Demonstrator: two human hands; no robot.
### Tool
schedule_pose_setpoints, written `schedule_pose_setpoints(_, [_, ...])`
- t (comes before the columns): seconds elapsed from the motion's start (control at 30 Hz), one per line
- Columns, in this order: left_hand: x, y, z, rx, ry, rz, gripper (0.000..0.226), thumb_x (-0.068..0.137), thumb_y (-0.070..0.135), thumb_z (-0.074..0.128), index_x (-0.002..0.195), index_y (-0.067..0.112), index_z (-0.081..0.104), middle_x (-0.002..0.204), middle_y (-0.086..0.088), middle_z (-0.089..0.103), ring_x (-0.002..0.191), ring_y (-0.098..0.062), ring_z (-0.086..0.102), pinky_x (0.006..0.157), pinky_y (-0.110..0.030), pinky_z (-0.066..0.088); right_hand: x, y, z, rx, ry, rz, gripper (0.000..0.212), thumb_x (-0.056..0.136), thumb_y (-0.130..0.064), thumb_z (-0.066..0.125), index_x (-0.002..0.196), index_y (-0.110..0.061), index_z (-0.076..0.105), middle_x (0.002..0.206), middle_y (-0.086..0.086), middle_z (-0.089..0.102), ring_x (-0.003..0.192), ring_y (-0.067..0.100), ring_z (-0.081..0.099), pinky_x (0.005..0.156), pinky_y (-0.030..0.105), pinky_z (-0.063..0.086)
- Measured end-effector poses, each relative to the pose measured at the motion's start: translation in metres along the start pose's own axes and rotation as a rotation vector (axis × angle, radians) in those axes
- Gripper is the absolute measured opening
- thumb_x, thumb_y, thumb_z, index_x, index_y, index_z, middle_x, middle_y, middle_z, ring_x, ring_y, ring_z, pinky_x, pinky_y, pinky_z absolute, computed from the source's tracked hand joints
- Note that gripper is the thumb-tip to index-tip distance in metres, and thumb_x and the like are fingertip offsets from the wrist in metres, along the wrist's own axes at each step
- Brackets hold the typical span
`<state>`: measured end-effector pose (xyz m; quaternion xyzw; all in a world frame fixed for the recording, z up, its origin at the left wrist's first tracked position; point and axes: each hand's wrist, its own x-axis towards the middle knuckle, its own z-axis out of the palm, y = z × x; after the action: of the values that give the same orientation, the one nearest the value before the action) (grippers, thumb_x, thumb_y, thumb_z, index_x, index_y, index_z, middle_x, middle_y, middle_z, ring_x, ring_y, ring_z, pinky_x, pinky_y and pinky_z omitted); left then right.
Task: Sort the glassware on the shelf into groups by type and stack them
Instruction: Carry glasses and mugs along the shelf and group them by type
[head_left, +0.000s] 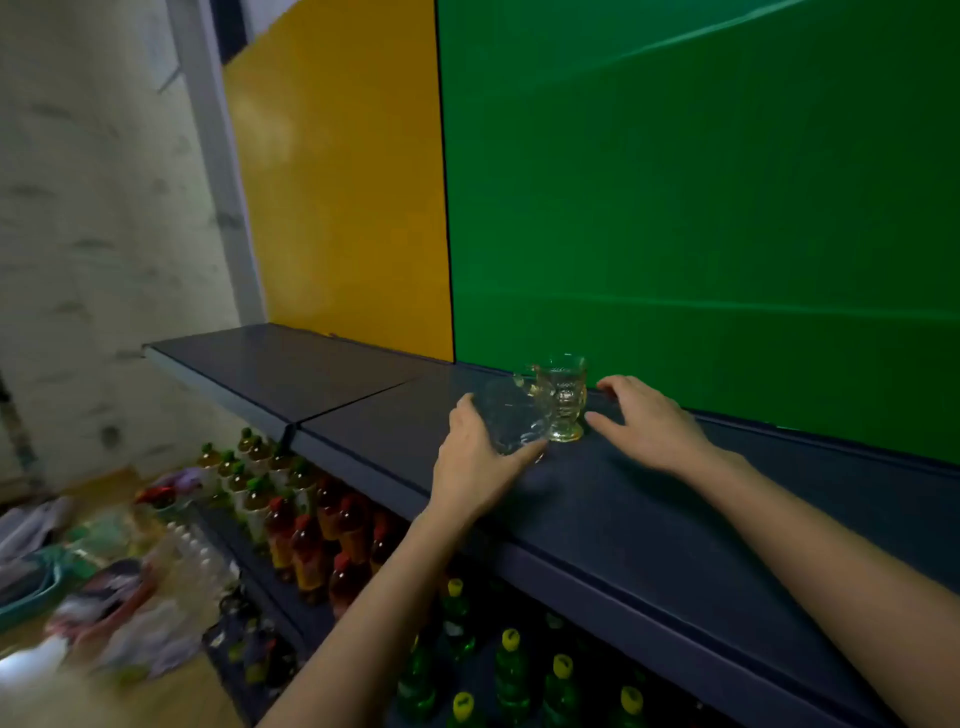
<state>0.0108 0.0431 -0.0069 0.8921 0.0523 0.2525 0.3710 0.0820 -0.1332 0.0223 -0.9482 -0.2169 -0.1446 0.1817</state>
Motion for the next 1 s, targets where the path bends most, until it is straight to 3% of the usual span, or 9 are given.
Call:
schedule_pose_setpoints(0.13, [0.041,-0.012,0.010,-0.198,-0.059,-0.041,0.109,0.059,0.047,0.080,0.140,0.010,0.018,0.145,-0.008,0.036,0.129,-0.026,0.040,0.105,-0.039,0.037,0.031,-0.004,0.016,0.123,0.024,0.096,0.064,0.088,-0.044,0.052,0.137,-0.009,0.032,0.141,0.009,0.042,0.125,0.026,0.046,0.101,0.043,0.040])
schedule_pose_setpoints(0.27, [0.068,-0.022,0.015,-0.302,-0.152,-0.019,0.090,0.052,0.039,0.086,0.124,0.014,0.038,0.115,0.000,0.056,0.111,-0.019,0.054,0.097,-0.038,0.045,0.058,-0.009,0.034,0.273,0.046,0.182,0.070,0.081,-0.042,0.063,0.135,-0.008,0.035,0.136,0.009,0.045,0.124,0.026,0.045,0.102,0.037,0.038])
schedule_pose_setpoints(0.37, [0.081,-0.032,0.011,-0.338,-0.165,0.031,0.083,0.048,0.036,0.089,0.115,0.017,0.043,0.108,0.003,0.058,0.104,-0.015,0.057,0.094,-0.035,0.047,0.072,-0.011,0.045,0.454,0.044,0.260,0.077,0.074,-0.040,0.073,0.132,-0.010,0.033,0.124,-0.002,0.049,0.119,0.021,0.049,0.093,0.029,0.038])
schedule_pose_setpoints(0.43, [0.089,-0.039,0.004,-0.366,-0.155,0.069,0.081,0.047,0.035,0.089,0.113,0.020,0.043,0.108,0.004,0.059,0.102,-0.014,0.057,0.092,-0.035,0.048,0.080,-0.012,0.052,0.578,0.048,0.320,0.086,0.068,-0.034,0.078,0.133,-0.009,0.029,0.128,0.001,0.052,0.118,0.022,0.050,0.098,0.032,0.039])
schedule_pose_setpoints(0.5, [0.096,-0.043,-0.006,-0.412,-0.152,0.097,0.080,0.047,0.035,0.089,0.111,0.022,0.044,0.107,0.006,0.059,0.101,-0.013,0.057,0.090,-0.034,0.048,0.086,-0.013,0.059,0.627,0.131,0.360,0.086,0.061,-0.032,0.083,0.128,-0.009,0.036,0.127,0.009,0.056,0.115,0.024,0.055,0.100,0.038,0.042])
schedule_pose_setpoints(0.7, [0.113,-0.044,-0.024,-0.493,-0.171,0.214,0.079,0.047,0.030,0.090,0.111,0.022,0.044,0.102,0.010,0.058,0.100,-0.013,0.058,0.088,-0.030,0.047,0.081,-0.017,0.051,0.591,0.328,0.437,0.073,0.050,-0.031,0.089,0.110,-0.011,0.052,0.111,0.007,0.065,0.101,0.023,0.062,0.093,0.038,0.049])
schedule_pose_setpoints(0.87, [0.111,-0.013,-0.011,-0.573,-0.232,0.303,0.081,0.037,0.039,0.084,0.107,0.024,0.044,0.096,0.015,0.056,0.092,-0.003,0.056,0.083,-0.021,0.043,0.040,-0.012,0.011,0.752,0.602,0.529,0.060,0.052,-0.025,0.088,0.100,-0.018,0.053,0.095,-0.004,0.062,0.100,0.021,0.061,0.093,0.037,0.048])
schedule_pose_setpoints(1.0, [0.092,0.025,0.012,-0.644,-0.323,0.360,0.083,0.042,0.028,0.091,0.110,0.021,0.044,0.098,0.012,0.057,0.093,-0.009,0.056,0.086,-0.023,0.043,-0.018,-0.004,-0.029,0.716,0.756,0.550,0.058,0.054,-0.024,0.088,0.101,-0.019,0.054,0.091,-0.012,0.061,0.093,0.014,0.060,0.091,0.033,0.048])
